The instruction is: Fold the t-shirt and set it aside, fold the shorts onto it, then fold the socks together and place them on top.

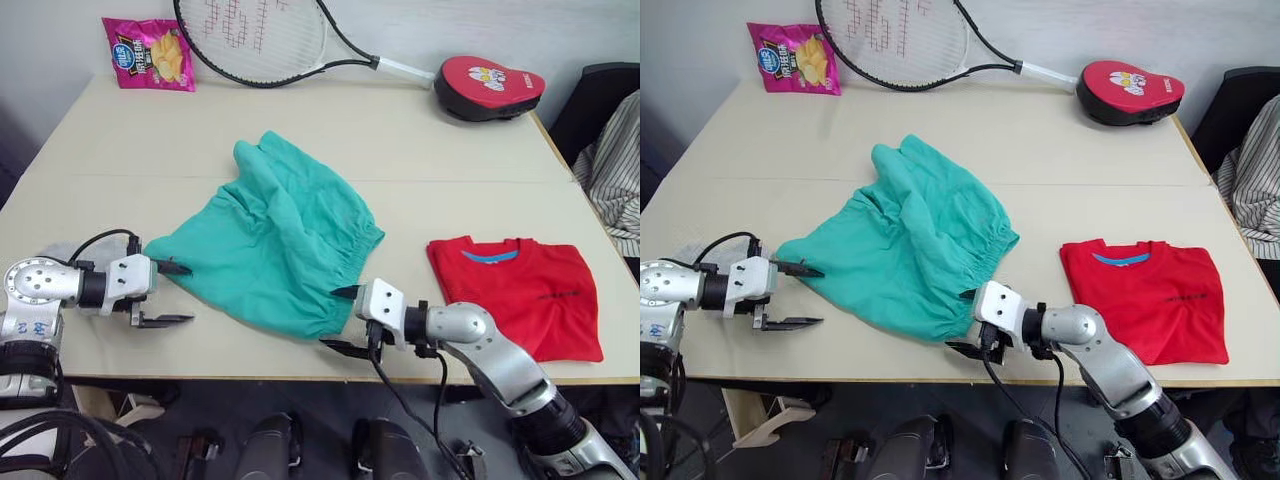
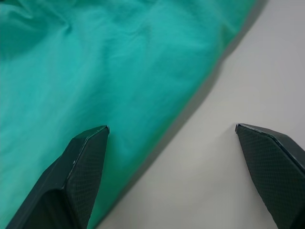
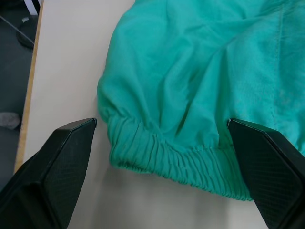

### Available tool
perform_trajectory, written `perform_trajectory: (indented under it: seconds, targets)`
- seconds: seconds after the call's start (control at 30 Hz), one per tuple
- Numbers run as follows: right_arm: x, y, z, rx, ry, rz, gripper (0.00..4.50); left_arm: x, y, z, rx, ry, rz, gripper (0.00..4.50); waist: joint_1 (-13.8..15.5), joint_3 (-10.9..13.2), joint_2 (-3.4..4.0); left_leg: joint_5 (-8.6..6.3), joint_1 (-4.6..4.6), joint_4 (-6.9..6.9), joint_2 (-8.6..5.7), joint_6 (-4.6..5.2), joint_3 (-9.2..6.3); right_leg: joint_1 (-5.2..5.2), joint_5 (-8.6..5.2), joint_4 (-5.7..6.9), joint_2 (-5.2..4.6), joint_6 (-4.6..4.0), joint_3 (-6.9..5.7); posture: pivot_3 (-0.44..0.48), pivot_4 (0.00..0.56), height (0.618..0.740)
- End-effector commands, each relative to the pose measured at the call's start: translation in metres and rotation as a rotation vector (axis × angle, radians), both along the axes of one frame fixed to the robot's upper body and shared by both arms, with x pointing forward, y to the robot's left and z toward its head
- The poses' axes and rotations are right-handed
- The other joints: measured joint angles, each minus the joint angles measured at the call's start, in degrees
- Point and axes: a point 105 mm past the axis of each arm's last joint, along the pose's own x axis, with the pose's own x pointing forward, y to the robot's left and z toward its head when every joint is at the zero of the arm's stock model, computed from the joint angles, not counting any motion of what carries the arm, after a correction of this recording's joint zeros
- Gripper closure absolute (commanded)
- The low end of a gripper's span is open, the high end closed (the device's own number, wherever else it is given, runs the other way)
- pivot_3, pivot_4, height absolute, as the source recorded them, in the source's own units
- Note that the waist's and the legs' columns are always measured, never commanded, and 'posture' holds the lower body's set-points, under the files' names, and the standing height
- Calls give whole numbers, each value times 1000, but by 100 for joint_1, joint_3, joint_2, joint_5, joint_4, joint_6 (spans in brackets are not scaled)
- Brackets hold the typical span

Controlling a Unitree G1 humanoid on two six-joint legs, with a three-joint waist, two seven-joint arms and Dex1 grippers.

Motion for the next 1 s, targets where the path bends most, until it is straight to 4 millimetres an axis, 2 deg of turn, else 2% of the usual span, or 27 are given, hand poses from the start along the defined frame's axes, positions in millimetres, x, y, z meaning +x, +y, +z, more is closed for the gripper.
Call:
perform_trajectory:
  seconds: [0.03, 0.13, 0.3, 0.47, 0.6, 0.77, 0.93, 1.0]
  targets:
    - [4, 10, 10, 4, -87, 25, 189, 9, 9, -21, 85, 38, 79, 5, -1, -8, 14, 3, 0, 0, 0, 1, 1, -3, 0, 3, 0, 0, 1, 0, 150, 740]
    - [13, 15, 16, 28, -132, -4, 931, 19, 10, -24, 134, 32, 114, 0, 4, -12, 17, 7, 4, 1, 1, 1, 2, -3, 0, 15, -1, 0, 3, 0, 150, 740]
    - [13, 18, 17, 35, -157, 3, 2751, 22, 12, -38, 179, 92, 140, 0, 0, -77, 68, 8, 7, 2, 0, 5, 3, -3, 0, 45, 2, 0, 3, 0, 150, 740]
    - [13, 9, 19, 44, -171, -16, 4500, 17, 3, -53, 161, 176, 115, 1546, 7, -115, 111, 7, 22, 1, 0, 6, 8, 2, -1, 47, 0, 0, 6, 0, 150, 740]
    - [15, -3, 24, 63, -181, -47, 4500, 13, -7, -60, 114, 237, 85, 2833, 71, -119, 117, -27, 69, -6, 0, 4, 9, 14, -3, 21, -9, -2, 17, 0, 150, 740]
    - [19, -21, 29, 89, -184, -104, 4500, 7, -19, -62, 37, 282, 36, 4384, 143, -126, 123, -36, 76, -3, 1, 1, 15, 22, -3, 1, -8, -2, 71, 0, 150, 740]
    - [18, -43, 27, 86, -170, -155, 4500, 2, -21, -55, -41, 280, 8, 4449, 140, -126, 123, -47, 75, -1, 0, 2, 16, 47, -3, -8, -7, -1, 82, 0, 150, 740]
    - [16, -54, 25, 74, -167, -167, 4500, -6, -28, -44, -116, 276, -61, 4449, 120, -127, 121, -55, 74, 1, 0, 7, 21, 54, -3, -9, -5, 0, 89, 0, 150, 740]
